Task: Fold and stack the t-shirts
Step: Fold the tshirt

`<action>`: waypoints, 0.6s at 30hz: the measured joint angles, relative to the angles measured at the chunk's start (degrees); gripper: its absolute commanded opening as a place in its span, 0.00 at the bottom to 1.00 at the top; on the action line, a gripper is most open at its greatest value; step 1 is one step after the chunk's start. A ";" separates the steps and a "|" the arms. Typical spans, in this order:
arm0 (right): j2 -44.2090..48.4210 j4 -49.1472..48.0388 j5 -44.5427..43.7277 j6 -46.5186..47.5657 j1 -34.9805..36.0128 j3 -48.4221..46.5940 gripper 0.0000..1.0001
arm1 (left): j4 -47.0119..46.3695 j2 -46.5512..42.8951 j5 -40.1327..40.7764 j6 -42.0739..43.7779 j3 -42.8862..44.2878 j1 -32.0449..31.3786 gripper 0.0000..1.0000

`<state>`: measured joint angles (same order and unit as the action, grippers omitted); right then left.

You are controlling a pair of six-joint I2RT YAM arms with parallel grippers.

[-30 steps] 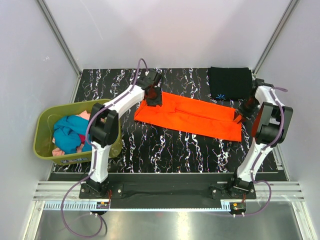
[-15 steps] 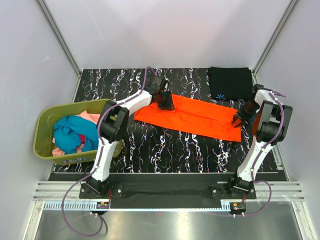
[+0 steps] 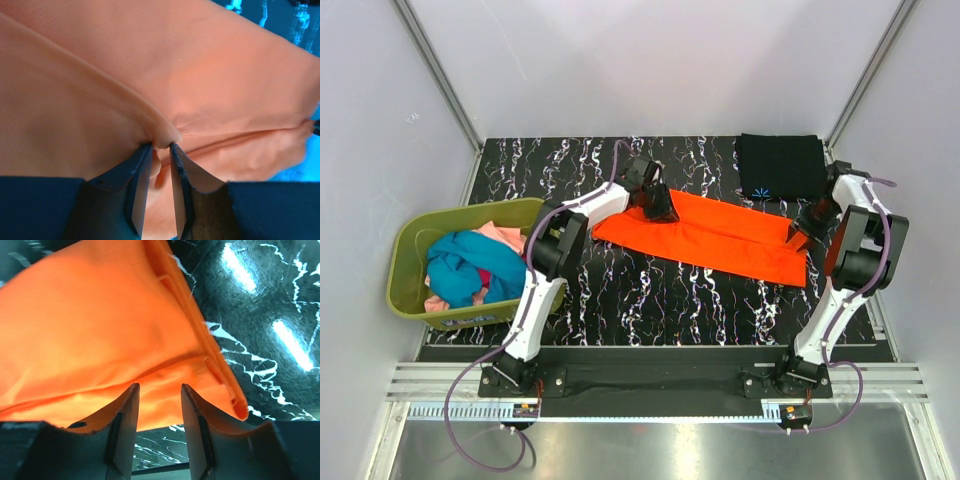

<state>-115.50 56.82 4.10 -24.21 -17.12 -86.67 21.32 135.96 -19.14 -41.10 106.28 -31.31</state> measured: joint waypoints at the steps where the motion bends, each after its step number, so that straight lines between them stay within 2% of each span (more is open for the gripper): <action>1: 0.63 0.07 0.02 0.26 0.20 -0.22 0.47 | 0.24 0.81 -1.09 -0.59 0.83 0.11 0.30; 8: 3.45 0.04 0.33 1.97 2.75 -0.74 0.51 | 6.25 3.02 -0.59 1.75 6.56 0.15 0.35; 13: 3.43 0.04 1.22 3.10 5.64 -0.26 0.54 | 9.44 2.47 1.05 6.12 7.48 0.00 0.46; 18: 2.86 0.00 1.62 3.61 7.61 -0.26 0.55 | 15.08 2.45 0.87 11.41 9.46 0.83 0.50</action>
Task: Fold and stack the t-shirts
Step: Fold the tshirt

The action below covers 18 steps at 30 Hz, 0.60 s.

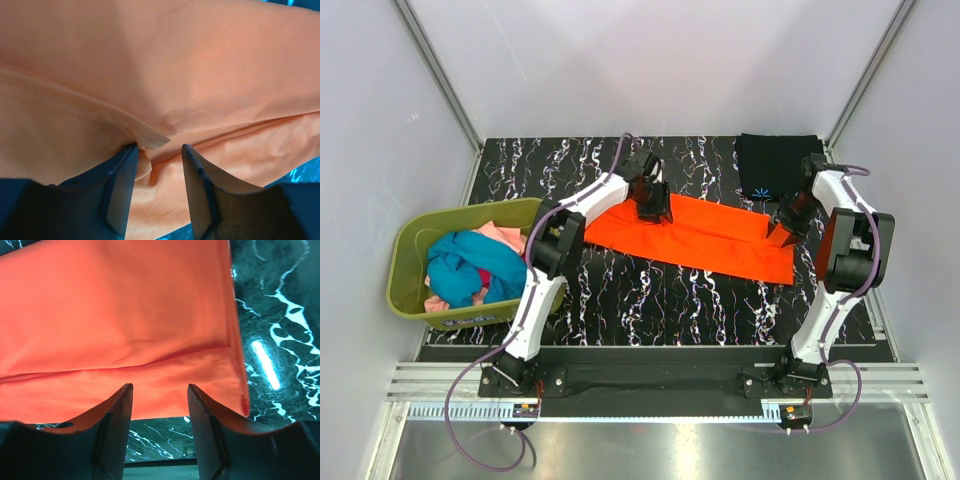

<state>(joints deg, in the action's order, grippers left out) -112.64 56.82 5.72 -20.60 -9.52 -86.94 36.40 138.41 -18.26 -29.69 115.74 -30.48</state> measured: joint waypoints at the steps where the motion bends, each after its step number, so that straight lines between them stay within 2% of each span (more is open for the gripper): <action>1: -0.20 -0.07 0.04 0.00 0.22 0.07 0.56 | 0.83 0.07 -0.37 1.01 0.28 0.42 0.52; 5: -0.31 -1.90 1.53 -0.20 0.52 3.04 0.56 | 2.36 0.09 -1.51 4.33 0.94 2.32 0.54; 9: -0.33 -5.27 3.50 -1.53 0.52 10.62 0.56 | 3.96 0.20 -1.84 6.03 1.92 3.67 0.55; 13: 3.45 -6.88 6.47 -3.85 0.50 16.65 0.55 | 4.74 0.42 -2.10 6.25 2.56 4.26 0.56; 18: 6.71 -7.58 7.08 -4.22 0.52 20.50 0.56 | 4.92 0.44 -2.60 6.67 2.60 4.24 0.65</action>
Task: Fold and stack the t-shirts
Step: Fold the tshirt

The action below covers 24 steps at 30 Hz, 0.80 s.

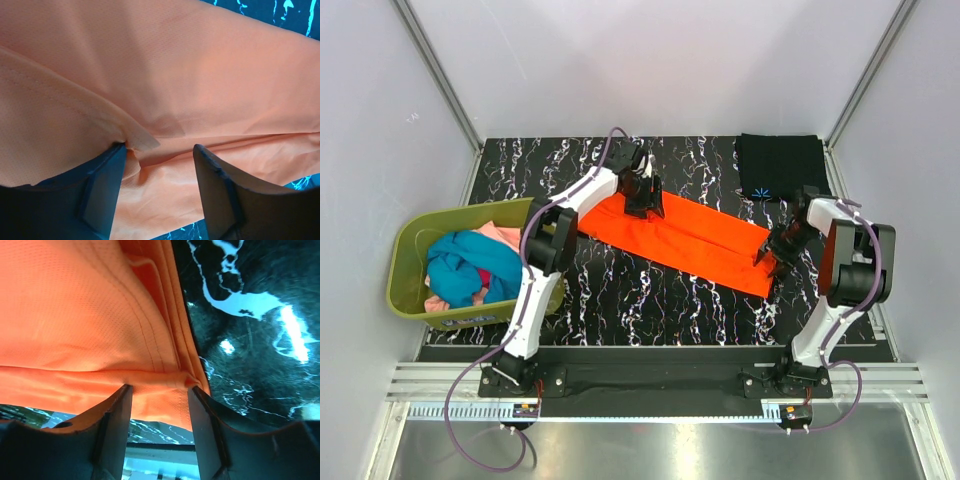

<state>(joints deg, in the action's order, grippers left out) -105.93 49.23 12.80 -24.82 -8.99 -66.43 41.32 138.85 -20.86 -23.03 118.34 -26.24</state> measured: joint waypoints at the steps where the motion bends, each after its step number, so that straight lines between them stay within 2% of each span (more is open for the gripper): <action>1: 0.42 -0.07 -0.31 0.22 0.00 0.00 0.56 | 0.00 -0.04 0.02 0.15 0.00 -0.07 0.65; 6: 4.85 1.16 -1.22 1.07 0.17 -0.04 0.55 | 0.11 -1.03 -0.04 0.11 -1.16 -0.13 0.65; 9: 7.98 0.46 0.37 0.90 0.83 1.22 0.40 | -0.42 -3.85 -0.68 -1.22 -5.66 -0.13 0.65; 10: 8.79 -0.31 1.42 0.68 1.05 2.51 0.28 | -1.07 -5.49 -1.01 -1.88 -8.15 -0.13 0.65; 12: 9.31 -2.19 3.30 -0.24 1.22 5.88 0.19 | -1.18 -7.91 -1.18 -2.82 -11.52 -0.15 0.65; 16: 7.41 -4.85 6.97 -2.69 1.27 14.16 0.18 | -0.63 -12.44 -0.96 -4.04 -15.80 -0.15 0.66; 17: 6.86 -4.28 8.72 -3.30 1.16 14.78 0.15 | -0.31 -12.98 -0.81 -4.04 -15.87 -0.15 0.67; 20: 6.16 -3.82 10.25 -3.85 1.16 14.84 0.16 | 0.22 -14.05 -0.48 -3.82 -15.21 -0.15 0.72; 22: 6.23 -3.82 10.29 -3.96 1.16 14.84 0.24 | 1.51 -14.05 0.09 -3.41 -13.68 -0.33 0.78; 24: 6.67 -3.69 10.19 -3.91 1.25 14.82 0.34 | 2.80 -14.05 0.52 -3.06 -12.28 -0.46 0.78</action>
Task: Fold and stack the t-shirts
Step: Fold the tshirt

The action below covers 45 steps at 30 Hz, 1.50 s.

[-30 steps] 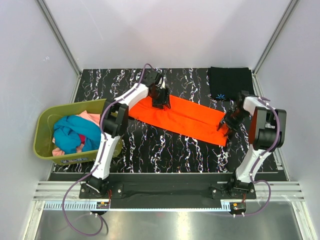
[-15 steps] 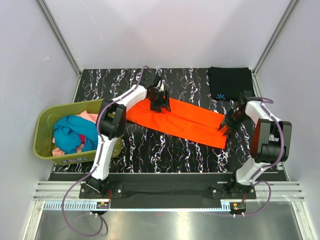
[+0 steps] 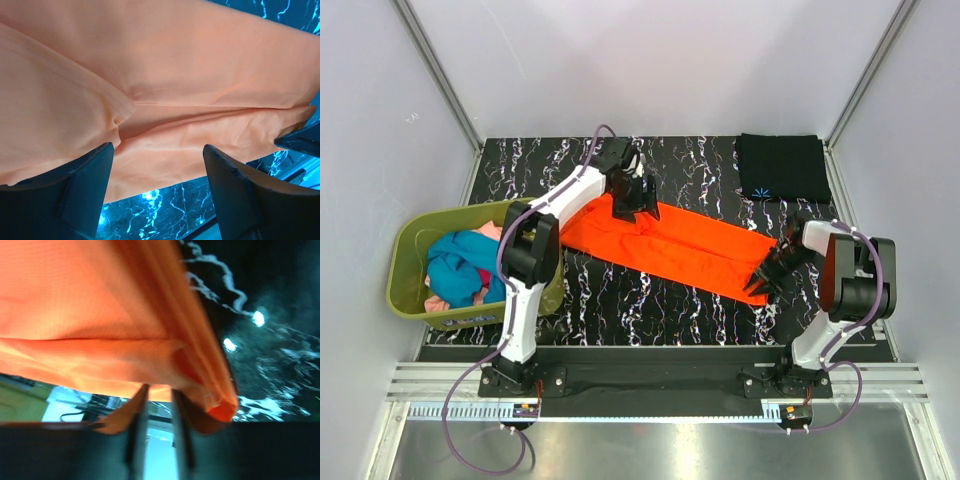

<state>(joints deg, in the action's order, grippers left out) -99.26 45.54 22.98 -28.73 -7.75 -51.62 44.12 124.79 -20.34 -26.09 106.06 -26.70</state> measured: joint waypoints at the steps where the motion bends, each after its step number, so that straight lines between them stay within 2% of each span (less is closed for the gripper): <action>1: 0.28 0.28 -0.46 0.26 0.09 -0.20 0.42 | 0.44 0.00 0.33 0.02 0.46 -0.11 0.77; 2: 0.44 0.96 -1.22 0.66 0.15 -0.68 0.48 | 1.27 -0.09 1.44 -0.07 1.05 -0.28 0.66; 3: 0.52 1.44 -2.16 1.33 0.15 -1.53 0.54 | 1.99 -0.26 2.91 -0.68 1.29 -0.50 0.64; 4: 0.55 2.16 -3.39 2.19 0.20 -2.73 0.68 | 3.43 -0.61 4.92 -1.20 1.38 -0.83 0.63; 6: 0.57 3.76 -5.51 4.55 0.39 -6.69 0.77 | 6.19 -2.16 10.49 -2.86 0.42 -1.75 0.65; 8: 0.59 4.63 -7.28 7.23 0.98 -11.61 0.82 | 7.65 -5.53 14.88 -4.92 -3.19 -2.78 0.69; 11: 0.61 4.85 -9.11 10.49 3.48 -18.64 0.84 | 9.60 -10.45 18.67 -8.22 -7.30 -3.82 0.78; 12: 0.61 4.81 -9.99 11.47 4.96 -20.74 0.89 | 10.51 -11.50 19.32 -9.51 -7.54 -4.11 0.87; 15: -0.17 4.85 -11.76 14.84 10.95 -25.70 1.00 | 12.44 -12.20 20.15 -13.14 -5.46 -4.17 0.91; 18: -2.80 3.54 -14.08 19.08 18.23 -29.14 1.00 | 15.02 -10.88 20.15 -16.09 -1.88 -3.85 0.98; 22: -5.75 -1.14 -16.48 25.29 26.86 -28.85 1.00 | 16.39 -8.13 20.06 -19.43 1.51 -3.41 0.99; 24: -5.97 -3.74 -16.57 27.91 28.85 -27.15 1.00 | 16.94 -6.97 19.58 -21.44 1.99 -3.08 0.99; 34: -5.79 -13.44 -17.22 39.85 28.74 -18.27 0.99 | 21.55 2.64 18.08 -33.11 12.04 -1.97 0.99; 38: -4.92 -16.15 -16.22 45.66 28.76 -14.84 0.99 | 26.27 7.02 19.02 -39.26 16.76 -1.81 0.99; 41: -5.03 -16.37 -16.02 48.50 28.76 -14.73 0.98 | 28.76 10.12 20.41 -42.91 20.00 -1.81 0.99; 45: -7.78 -16.41 -15.69 50.36 28.76 -17.92 0.98 | 29.81 11.06 22.69 -45.92 20.22 -1.70 0.99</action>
<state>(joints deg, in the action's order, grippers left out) -107.04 29.12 7.29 21.63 21.02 -69.54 73.93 135.85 2.35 -72.01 126.28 -28.40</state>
